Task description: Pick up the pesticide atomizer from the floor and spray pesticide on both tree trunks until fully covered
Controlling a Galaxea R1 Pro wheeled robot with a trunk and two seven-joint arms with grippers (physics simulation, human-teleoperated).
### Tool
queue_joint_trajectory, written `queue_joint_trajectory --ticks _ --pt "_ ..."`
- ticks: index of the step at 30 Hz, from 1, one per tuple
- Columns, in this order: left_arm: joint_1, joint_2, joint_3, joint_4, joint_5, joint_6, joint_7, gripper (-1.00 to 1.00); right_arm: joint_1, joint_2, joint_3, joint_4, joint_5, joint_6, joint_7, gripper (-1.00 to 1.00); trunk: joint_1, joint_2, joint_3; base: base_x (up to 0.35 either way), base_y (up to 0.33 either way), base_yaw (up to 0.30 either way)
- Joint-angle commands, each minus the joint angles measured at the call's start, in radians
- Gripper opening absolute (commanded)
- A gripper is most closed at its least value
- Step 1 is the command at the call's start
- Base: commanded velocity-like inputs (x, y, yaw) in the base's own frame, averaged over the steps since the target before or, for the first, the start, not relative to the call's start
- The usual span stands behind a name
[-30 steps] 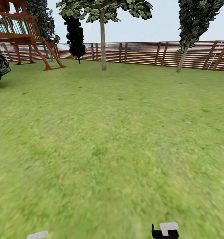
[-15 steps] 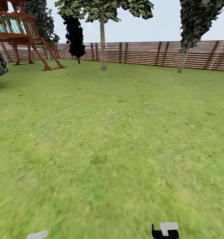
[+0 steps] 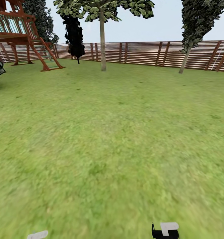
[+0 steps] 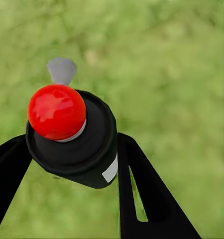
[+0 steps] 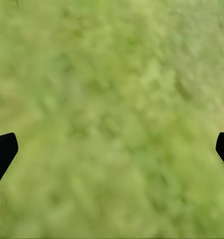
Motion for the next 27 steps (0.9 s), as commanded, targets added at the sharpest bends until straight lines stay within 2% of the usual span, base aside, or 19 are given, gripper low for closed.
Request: queue_joint_trajectory --ticks 1,27 --pt "-0.001 0.0 0.0 0.001 0.005 -0.003 -0.001 -1.0 0.0 0.0 -0.006 0.0 0.011 -0.001 -0.006 1.0 0.0 0.0 -0.001 0.338 0.0 0.0" --pt "0.0 0.0 0.0 0.001 0.005 -0.005 0.0 -1.0 0.0 0.0 -0.006 0.0 0.011 -0.001 -0.006 1.0 0.0 0.0 -0.001 0.338 0.0 0.0"
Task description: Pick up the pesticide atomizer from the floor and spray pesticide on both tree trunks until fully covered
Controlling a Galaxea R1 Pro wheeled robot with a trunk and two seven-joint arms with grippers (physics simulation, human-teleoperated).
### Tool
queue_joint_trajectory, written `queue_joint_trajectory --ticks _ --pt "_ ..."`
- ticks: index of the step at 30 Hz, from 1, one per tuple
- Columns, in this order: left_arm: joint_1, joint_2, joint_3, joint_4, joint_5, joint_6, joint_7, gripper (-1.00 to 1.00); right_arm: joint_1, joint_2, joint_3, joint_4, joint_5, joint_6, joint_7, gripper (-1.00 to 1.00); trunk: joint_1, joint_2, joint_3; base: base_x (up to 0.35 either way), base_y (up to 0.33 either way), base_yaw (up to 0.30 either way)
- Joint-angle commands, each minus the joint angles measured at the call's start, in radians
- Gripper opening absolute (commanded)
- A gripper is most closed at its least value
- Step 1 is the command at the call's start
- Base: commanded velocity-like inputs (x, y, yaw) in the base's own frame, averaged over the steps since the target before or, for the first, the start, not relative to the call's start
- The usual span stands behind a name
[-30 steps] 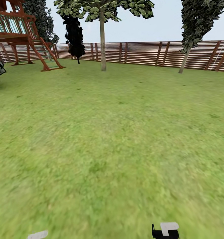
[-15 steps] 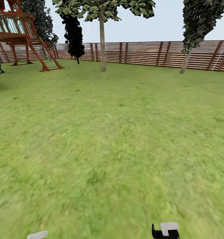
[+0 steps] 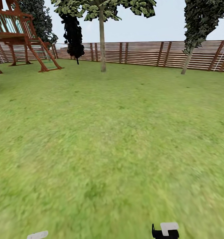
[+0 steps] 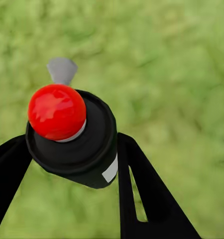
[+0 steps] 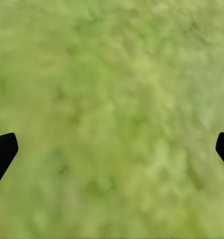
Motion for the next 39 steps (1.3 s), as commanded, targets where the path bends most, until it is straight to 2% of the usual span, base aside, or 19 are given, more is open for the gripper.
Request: queue_joint_trajectory --ticks 1,32,39 --pt "-0.001 0.0 -0.001 0.001 0.005 -0.003 0.0 -1.0 0.0 0.0 -0.006 0.0 0.011 -0.001 -0.006 1.0 0.0 0.0 -0.001 0.338 0.0 0.0" --pt "-0.001 0.0 -0.001 0.001 0.005 -0.003 0.001 -1.0 0.0 0.006 -0.005 0.002 0.011 -0.001 -0.006 1.0 0.0 0.0 -0.001 0.338 0.0 0.0" --pt "-0.001 0.0 -0.002 0.001 0.005 -0.003 0.001 -1.0 0.0 0.006 -0.005 0.002 0.011 -0.001 -0.006 1.0 0.0 0.0 -0.001 0.338 0.0 0.2"
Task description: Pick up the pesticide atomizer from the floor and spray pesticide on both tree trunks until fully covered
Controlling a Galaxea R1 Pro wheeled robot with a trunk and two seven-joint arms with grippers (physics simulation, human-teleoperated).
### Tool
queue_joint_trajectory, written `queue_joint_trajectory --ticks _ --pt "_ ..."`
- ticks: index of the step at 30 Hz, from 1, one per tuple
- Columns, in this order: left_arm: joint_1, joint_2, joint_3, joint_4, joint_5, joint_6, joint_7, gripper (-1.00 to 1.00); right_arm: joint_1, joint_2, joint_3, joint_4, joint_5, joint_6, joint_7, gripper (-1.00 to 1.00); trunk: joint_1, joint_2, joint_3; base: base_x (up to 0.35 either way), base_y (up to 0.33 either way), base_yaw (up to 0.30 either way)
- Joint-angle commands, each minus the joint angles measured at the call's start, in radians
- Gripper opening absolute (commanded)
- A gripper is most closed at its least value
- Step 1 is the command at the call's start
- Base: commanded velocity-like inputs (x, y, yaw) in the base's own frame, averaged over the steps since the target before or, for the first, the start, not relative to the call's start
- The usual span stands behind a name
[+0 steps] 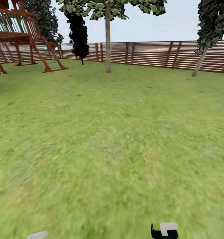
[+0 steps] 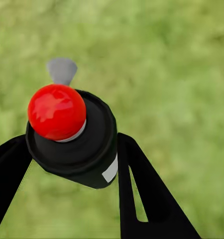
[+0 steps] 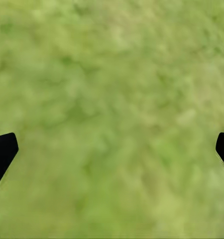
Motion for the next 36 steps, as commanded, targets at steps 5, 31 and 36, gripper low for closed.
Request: queue_joint_trajectory --ticks 5,31,36 --pt "0.0 -0.001 -0.001 0.001 0.005 -0.004 0.0 -1.0 0.0 0.0 -0.006 0.0 0.011 -0.001 -0.006 1.0 0.0 0.0 -0.001 0.338 0.0 0.039" --pt "0.0 -0.001 0.0 0.001 0.005 -0.002 0.0 -1.0 0.0 0.0 -0.008 0.0 0.006 -0.002 -0.007 1.0 0.0 0.0 -0.001 0.338 0.0 0.0" --pt "0.0 -0.001 0.001 0.001 0.005 -0.002 0.0 -1.0 0.0 -0.003 -0.008 0.0 0.006 -0.003 -0.007 1.0 0.0 0.0 -0.001 0.339 0.0 0.0"
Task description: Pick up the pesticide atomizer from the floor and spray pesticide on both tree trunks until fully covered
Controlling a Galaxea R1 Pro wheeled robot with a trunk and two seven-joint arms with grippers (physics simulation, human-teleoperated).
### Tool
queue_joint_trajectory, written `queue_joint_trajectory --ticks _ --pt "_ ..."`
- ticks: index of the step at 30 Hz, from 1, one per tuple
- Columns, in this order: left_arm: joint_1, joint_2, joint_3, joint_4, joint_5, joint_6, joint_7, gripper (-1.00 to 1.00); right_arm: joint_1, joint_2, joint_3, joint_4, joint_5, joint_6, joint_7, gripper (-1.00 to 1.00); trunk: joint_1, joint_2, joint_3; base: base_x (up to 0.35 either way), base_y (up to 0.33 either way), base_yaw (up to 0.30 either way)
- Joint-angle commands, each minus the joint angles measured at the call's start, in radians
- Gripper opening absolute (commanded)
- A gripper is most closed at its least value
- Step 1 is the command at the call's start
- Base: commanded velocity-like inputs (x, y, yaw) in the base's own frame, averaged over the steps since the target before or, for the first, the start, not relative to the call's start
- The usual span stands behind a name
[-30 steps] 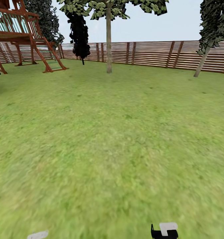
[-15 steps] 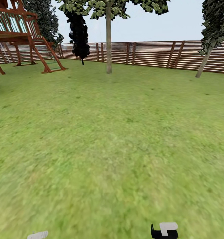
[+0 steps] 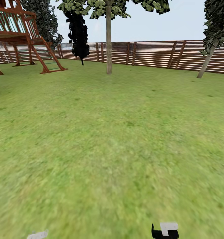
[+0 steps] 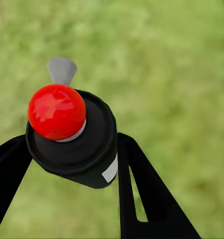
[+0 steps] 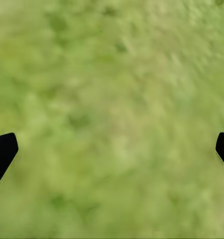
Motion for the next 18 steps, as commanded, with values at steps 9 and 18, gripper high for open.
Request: queue_joint_trajectory --ticks 9,18 --pt "-0.001 0.001 -0.001 0.001 0.005 -0.003 -0.001 -1.0 0.0 0.001 -0.006 0.001 0.012 0.0 -0.006 1.0 0.0 0.0 -0.001 0.338 0.0 0.0" --pt "-0.001 0.001 -0.001 0.001 0.005 -0.005 -0.001 -1.0 0.0 0.002 -0.006 0.001 0.012 0.001 -0.006 1.0 0.0 0.0 -0.001 0.338 0.0 0.0"
